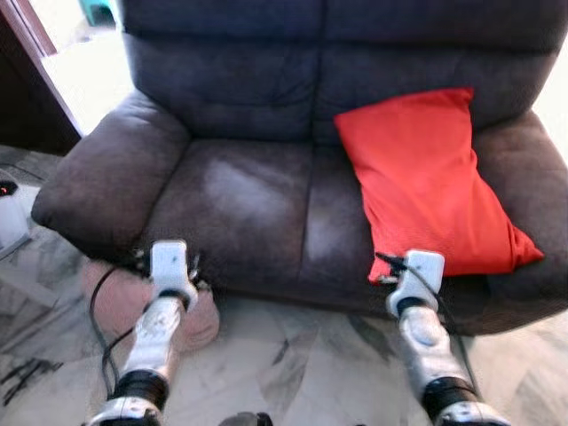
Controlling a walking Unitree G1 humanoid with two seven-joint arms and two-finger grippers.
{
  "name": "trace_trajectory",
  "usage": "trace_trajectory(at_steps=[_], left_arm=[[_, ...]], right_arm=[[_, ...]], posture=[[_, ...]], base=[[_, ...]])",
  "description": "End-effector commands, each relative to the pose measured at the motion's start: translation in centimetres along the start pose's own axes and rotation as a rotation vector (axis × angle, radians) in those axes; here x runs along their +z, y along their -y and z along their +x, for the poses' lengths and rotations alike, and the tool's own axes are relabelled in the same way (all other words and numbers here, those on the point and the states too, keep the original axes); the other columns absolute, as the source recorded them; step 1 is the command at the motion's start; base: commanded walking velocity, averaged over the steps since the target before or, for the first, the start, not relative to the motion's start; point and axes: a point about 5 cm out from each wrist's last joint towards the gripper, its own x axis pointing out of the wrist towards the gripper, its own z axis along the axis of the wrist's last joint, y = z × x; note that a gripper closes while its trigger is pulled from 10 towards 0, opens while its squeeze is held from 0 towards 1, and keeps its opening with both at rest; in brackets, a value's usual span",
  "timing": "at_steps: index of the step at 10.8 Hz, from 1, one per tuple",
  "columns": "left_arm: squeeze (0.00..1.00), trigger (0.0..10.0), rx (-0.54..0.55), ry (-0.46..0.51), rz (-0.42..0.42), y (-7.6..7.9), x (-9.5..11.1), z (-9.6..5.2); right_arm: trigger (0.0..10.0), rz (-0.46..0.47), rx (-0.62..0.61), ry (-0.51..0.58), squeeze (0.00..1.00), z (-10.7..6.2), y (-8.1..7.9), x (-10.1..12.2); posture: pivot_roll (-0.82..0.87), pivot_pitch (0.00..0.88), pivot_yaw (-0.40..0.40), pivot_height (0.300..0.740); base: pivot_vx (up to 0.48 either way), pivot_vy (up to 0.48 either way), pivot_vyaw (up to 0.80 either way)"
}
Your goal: Move the pillow to the sofa from floor
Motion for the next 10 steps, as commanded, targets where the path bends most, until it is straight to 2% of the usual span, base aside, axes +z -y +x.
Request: trace_trajectory(at_steps=[1,2,3,4,5,7,8,9,10], left_arm=[[0.00,10.0,0.004,-0.071,0.000,-0.2,-1.7,-0.6],[0.00,10.0,0.012,-0.154,0.018,-0.5,-3.4,-1.3],[0.00,10.0,0.013,-0.219,0.026,-0.7,-4.9,-2.0],[0.00,10.0,0.018,-0.256,0.027,-0.8,-5.8,-2.5],[0.00,10.0,0.024,-0.325,0.029,-1.1,-7.3,-3.5],[0.00,10.0,0.034,-0.390,0.037,-1.5,-8.7,-4.6],[0.00,10.0,0.053,-0.440,0.043,-2.1,-9.6,-5.4],[0.00,10.0,0.058,-0.462,0.049,-2.3,-10.0,-5.8],[0.00,10.0,0.068,-0.521,0.056,-2.6,-11.1,-6.8]], right_arm=[[10.0,-0.022,0.011,-0.075,0.00,-0.6,0.4,-1.7],[10.0,0.004,0.018,-0.154,0.00,-1.1,0.7,-3.3],[10.0,0.067,0.013,-0.250,0.00,-1.9,1.2,-5.2],[10.0,0.067,0.016,-0.308,0.00,-2.6,1.5,-6.5],[10.0,0.024,0.019,-0.420,0.00,-4.2,2.1,-8.9],[10.0,0.005,0.024,-0.509,0.00,-5.8,2.2,-10.8],[10.0,0.002,0.066,-0.568,0.00,-7.0,1.8,-12.2],[10.0,-0.003,0.067,-0.602,0.00,-7.7,1.8,-12.9],[10.0,-0.011,0.046,-0.652,0.00,-8.8,2.2,-14.0]], posture=[[0.17,0.167,0.048,0.740],[0.16,0.168,0.046,0.740],[0.17,0.171,0.043,0.740],[0.17,0.171,0.042,0.740],[0.16,0.175,0.041,0.740],[0.16,0.175,0.041,0.740],[0.16,0.172,0.042,0.740],[0.16,0.170,0.042,0.740],[0.17,0.165,0.044,0.740]], base=[[0.000,0.300,0.00],[0.000,0.300,0.00],[0.000,0.300,0.00],[0.000,0.296,0.00],[0.000,0.300,0.00],[0.000,0.302,0.00],[0.000,0.304,0.00],[0.000,0.296,0.00],[0.000,0.300,0.00]])
